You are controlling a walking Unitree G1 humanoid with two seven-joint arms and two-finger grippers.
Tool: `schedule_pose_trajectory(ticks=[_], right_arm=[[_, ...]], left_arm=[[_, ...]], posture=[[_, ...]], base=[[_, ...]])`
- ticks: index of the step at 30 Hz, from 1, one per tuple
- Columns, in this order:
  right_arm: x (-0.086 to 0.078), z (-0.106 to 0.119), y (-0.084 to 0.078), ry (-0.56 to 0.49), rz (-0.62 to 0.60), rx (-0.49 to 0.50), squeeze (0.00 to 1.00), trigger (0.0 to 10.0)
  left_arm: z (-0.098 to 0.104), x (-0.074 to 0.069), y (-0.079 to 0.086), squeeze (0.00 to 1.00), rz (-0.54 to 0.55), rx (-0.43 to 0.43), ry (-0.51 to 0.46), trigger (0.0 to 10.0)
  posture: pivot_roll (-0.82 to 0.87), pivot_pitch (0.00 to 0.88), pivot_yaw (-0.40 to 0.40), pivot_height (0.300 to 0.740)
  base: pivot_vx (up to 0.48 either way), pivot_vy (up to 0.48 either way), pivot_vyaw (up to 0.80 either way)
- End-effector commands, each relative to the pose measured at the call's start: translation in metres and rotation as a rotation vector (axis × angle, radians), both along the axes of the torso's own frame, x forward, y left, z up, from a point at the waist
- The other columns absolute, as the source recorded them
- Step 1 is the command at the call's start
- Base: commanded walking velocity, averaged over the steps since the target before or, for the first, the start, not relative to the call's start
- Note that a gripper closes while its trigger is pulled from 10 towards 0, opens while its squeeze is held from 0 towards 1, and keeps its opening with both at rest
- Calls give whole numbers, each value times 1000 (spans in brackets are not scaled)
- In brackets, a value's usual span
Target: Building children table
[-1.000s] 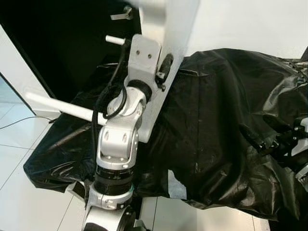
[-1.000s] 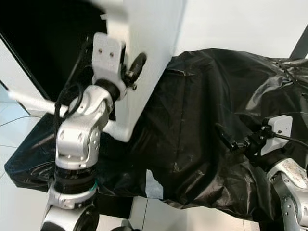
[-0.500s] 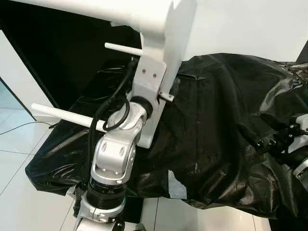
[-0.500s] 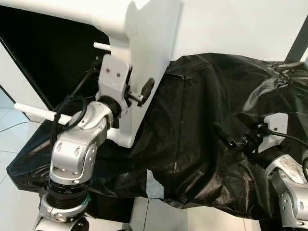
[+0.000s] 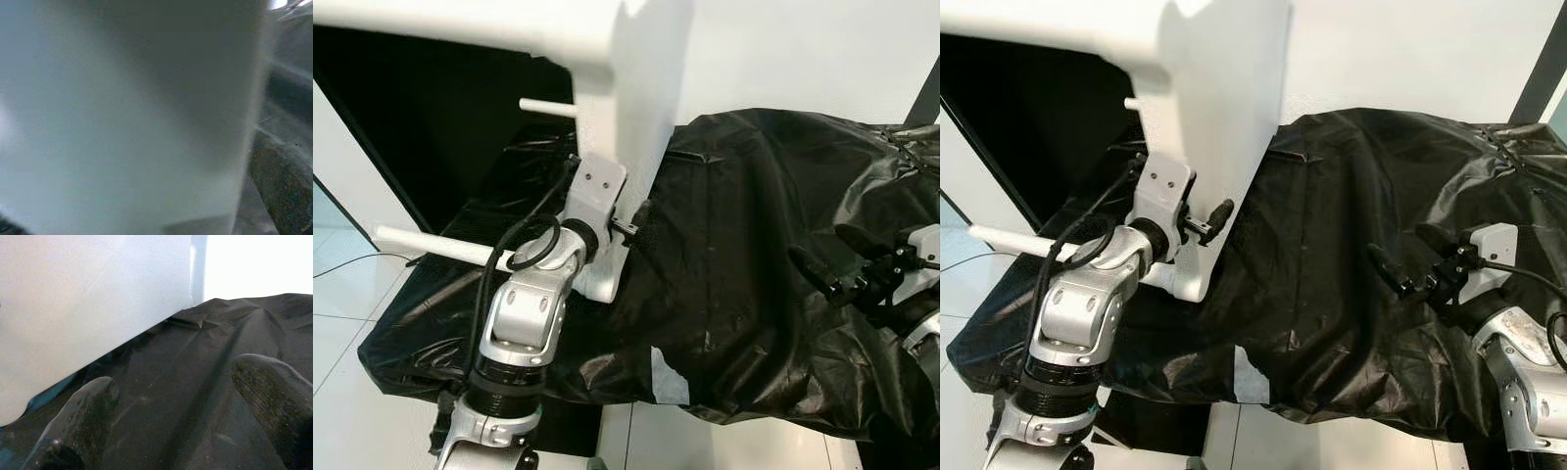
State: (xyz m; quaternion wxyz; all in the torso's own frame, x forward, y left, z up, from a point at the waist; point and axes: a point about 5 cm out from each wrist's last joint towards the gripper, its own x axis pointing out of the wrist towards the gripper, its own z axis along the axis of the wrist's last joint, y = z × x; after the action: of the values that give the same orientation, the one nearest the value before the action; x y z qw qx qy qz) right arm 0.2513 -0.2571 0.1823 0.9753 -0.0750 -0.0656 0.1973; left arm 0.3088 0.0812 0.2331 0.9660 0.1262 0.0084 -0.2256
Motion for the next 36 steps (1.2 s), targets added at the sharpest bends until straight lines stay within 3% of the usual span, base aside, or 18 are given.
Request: schedule_pose_trajectory(ticks=[1, 7, 15, 16, 20, 23, 30, 32, 36], right_arm=[[1, 0, 3, -6, 19, -7, 0, 10000], [1, 0, 3, -6, 26, -11, 0, 10000], [1, 1, 2, -8, 24, -12, 0, 10000], [4, 1, 2, -10, 25, -12, 0, 10000], [5, 1, 3, -13, 27, -10, 0, 10000], [9, 2, 8, -23, 37, -2, 0, 10000], [12, 2, 17, -39, 46, 20, 0, 10000], [16, 0, 26, -55, 33, 44, 0, 10000], [19, -4, 37, -67, 12, 62, 0, 10000]], left_arm=[[-8, 2, 3, 0, 34, -9, 34, 10000], [-17, -3, 8, 0, 49, -48, 59, 10000], [-34, -19, 12, 0, -60, -102, 51, 10000], [-52, -29, 12, 0, -106, -94, 64, 10000], [-62, -30, 12, 0, -108, -73, 57, 10000], [-88, -31, 9, 0, -98, -80, 87, 10000], [-104, -29, 3, 0, -84, -57, 73, 10000], [-114, -26, 1, 0, -61, -38, 66, 10000], [-116, -24, 0, 0, -40, -55, 52, 10000]], posture=[[-41, 0, 47, 740], [-42, 0, 47, 740], [-35, 0, 43, 740], [-28, 0, 40, 740], [-24, 0, 39, 740], [-23, 0, 38, 740], [-22, 0, 41, 740], [-26, 0, 47, 740], [-29, 0, 53, 740]], base=[[0, 0, 0], [0, 0, 0], [0, 0, 0], [0, 0, 0], [0, 0, 0], [0, 0, 0], [0, 0, 0], [0, 0, 0], [0, 0, 0]])
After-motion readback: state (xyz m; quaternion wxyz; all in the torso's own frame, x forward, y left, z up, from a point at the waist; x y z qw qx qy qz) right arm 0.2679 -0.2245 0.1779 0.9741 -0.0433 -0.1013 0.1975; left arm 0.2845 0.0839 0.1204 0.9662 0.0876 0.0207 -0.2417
